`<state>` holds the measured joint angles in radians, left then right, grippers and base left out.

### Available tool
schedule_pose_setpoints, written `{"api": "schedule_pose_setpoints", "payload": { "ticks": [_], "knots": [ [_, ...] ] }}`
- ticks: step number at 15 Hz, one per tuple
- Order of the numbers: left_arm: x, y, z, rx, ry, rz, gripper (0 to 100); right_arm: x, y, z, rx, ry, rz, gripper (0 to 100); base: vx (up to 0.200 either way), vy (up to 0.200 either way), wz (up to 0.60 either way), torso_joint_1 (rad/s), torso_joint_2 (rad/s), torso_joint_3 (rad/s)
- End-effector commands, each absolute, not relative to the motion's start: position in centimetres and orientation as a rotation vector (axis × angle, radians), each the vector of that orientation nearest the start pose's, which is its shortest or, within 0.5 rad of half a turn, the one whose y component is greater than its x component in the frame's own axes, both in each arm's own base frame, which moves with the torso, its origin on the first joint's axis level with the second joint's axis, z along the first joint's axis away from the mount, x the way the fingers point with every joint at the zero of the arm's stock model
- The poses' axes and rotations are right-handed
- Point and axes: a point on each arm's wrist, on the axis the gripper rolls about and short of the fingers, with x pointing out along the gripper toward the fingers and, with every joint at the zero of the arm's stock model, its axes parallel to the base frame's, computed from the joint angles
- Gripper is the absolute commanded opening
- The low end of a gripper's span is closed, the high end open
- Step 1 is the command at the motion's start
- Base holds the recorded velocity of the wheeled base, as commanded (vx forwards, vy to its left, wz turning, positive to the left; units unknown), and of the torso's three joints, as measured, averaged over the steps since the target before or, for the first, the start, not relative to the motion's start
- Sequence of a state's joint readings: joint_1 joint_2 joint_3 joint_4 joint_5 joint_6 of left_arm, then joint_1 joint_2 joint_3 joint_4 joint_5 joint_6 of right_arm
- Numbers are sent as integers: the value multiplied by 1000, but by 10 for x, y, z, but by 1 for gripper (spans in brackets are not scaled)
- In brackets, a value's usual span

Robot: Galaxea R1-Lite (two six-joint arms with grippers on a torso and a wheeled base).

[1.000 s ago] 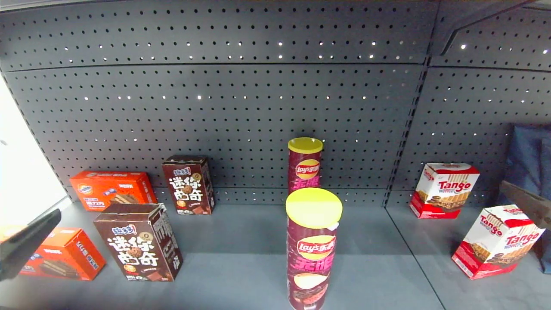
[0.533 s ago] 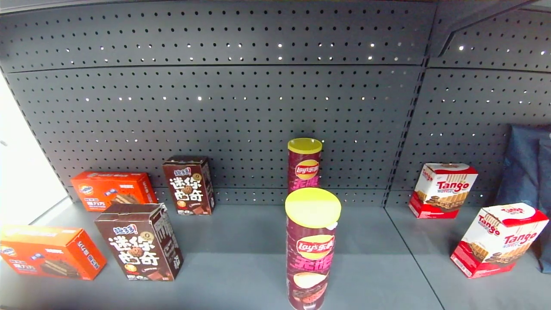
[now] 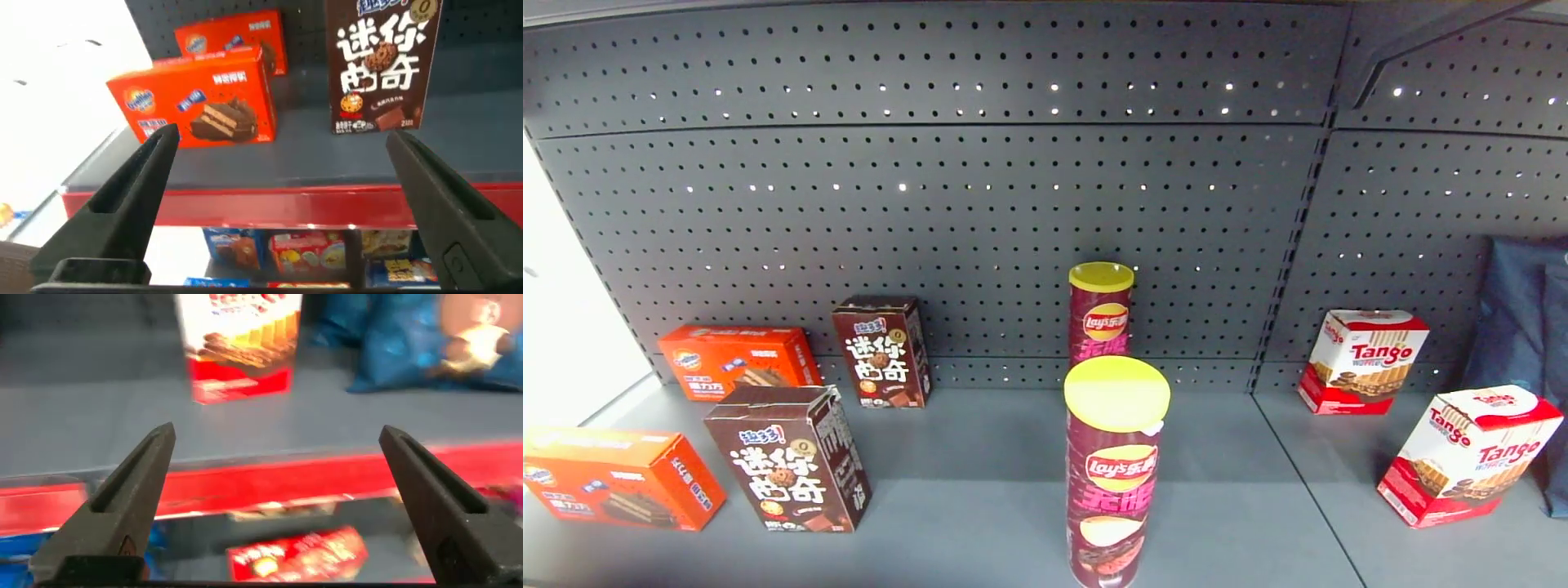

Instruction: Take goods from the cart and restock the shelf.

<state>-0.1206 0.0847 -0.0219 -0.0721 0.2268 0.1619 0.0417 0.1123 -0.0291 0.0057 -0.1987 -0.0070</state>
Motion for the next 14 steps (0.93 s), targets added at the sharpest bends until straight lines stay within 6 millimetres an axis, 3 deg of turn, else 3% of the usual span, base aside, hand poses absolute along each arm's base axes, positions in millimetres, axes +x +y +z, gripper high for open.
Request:
{"api": "schedule_pose_setpoints", "payload": {
  "ticks": [1,5,7,10,12,14],
  "knots": [
    [-16,7,84,70,20,104,100,-20,-5,85,-11,43,-133,100,0,0,0,0,0,0],
    [-16,4,83,1,23,-37,100,-20,-1,85,-27,45,47,100,0,0,0,0,0,0],
    [-16,2,80,-3,62,-132,100,-20,-1,85,-36,44,50,100,0,0,0,0,0,0],
    [-16,2,78,6,80,-127,100,-20,-1,85,-32,44,19,100,0,0,0,0,0,0],
    [-16,2,78,5,80,-110,100,-22,-3,84,-22,29,-119,100,0,0,0,0,0,0],
    [-16,2,78,11,79,-131,100,-25,-1,83,-19,-19,-54,100,0,0,0,0,0,0]
  ]
}}
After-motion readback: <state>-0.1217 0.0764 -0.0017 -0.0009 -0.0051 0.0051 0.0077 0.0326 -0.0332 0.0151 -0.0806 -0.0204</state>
